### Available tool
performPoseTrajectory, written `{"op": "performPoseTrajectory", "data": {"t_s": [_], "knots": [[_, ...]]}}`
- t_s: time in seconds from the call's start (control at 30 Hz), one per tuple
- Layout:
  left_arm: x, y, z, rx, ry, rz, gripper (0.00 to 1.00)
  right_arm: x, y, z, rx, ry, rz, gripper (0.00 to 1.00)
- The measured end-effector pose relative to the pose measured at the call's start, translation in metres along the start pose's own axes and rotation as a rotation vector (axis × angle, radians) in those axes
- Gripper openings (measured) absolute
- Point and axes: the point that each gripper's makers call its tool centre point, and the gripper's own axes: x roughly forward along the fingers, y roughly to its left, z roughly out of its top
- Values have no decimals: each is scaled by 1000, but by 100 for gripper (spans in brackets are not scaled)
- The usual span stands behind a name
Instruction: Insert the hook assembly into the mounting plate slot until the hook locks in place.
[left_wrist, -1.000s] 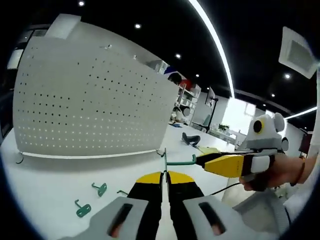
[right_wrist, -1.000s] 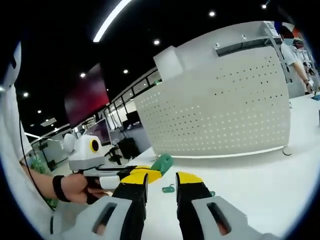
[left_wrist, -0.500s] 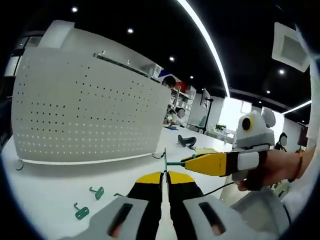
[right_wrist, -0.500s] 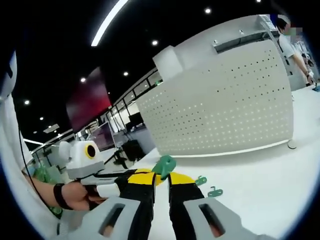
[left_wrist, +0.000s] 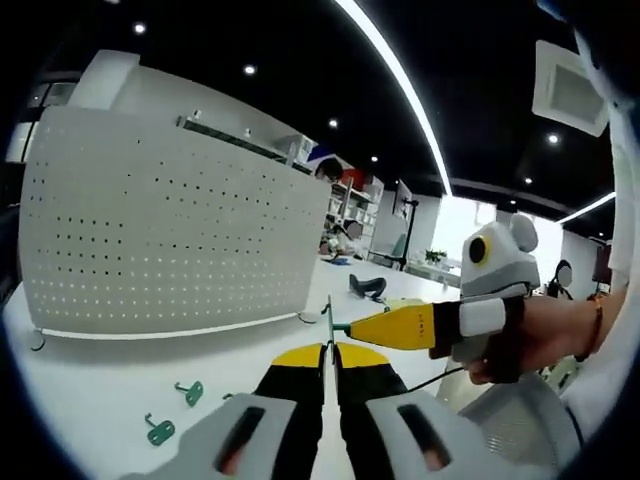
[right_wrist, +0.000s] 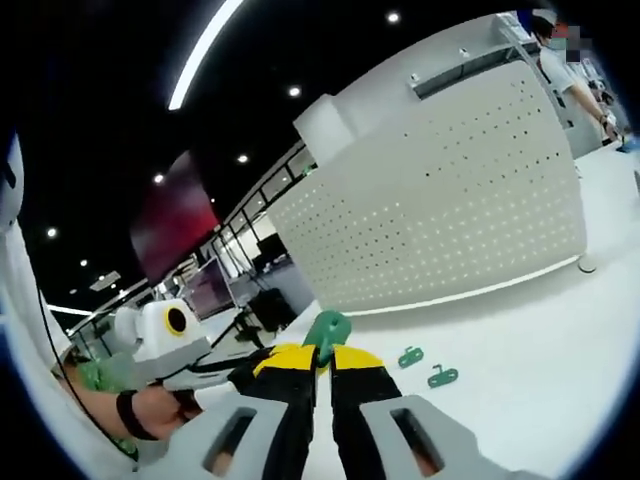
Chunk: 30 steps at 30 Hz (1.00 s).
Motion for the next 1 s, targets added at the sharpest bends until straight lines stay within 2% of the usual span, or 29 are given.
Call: {"op": "performPoseTrajectory", "data": {"t_s": [0.07,0.47,0.6,0.9,1.0], "knots": [[0,0,0,7,-2,4,3,0,0,1,-45,-2,-8,2],[-2,6,8,26,-34,21,5,7,8,7,-94,-10,-19,1],[-3,7,10,25,-41,23,14,8,7,10,-117,-10,-25,1],[-9,11,11,23,-37,40,15,8,6,20,-157,-26,-35,1],[-14,8,13,62,-31,41,18,9,5,25,-192,-28,-39,1]]}}
